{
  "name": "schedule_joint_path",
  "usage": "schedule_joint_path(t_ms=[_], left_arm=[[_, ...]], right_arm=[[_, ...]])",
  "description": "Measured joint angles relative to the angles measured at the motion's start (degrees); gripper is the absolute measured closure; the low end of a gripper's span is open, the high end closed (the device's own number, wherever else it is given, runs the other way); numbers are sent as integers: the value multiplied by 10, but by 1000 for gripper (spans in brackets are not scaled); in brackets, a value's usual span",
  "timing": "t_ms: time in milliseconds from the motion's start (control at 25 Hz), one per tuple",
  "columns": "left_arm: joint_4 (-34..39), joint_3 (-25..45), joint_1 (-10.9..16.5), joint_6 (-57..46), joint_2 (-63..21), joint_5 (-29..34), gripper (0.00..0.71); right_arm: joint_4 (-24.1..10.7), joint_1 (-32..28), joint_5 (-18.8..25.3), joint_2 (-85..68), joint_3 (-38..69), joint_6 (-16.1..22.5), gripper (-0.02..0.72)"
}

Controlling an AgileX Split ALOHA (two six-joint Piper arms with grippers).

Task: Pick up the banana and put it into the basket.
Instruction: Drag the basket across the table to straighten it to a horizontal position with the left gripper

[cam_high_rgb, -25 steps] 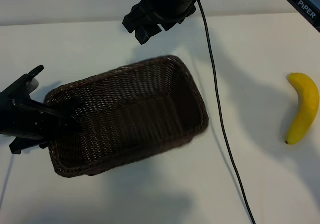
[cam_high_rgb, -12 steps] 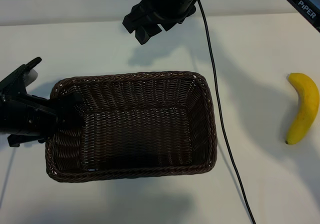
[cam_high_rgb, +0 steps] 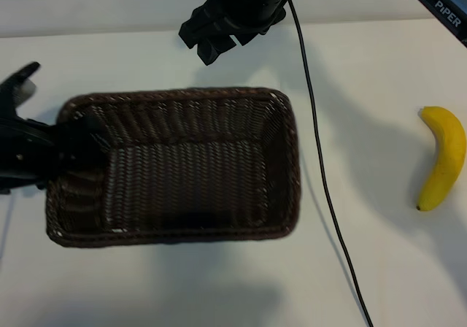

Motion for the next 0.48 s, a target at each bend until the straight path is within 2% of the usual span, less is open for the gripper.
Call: schedule_joint_path(t_ms=[120, 480], left_arm=[[2, -18, 14, 12, 2, 5, 360], [14, -84, 16, 16, 86, 22, 360]], right_arm=[[0, 0, 0, 0, 0, 0, 133], [0, 0, 0, 0, 0, 0, 133]])
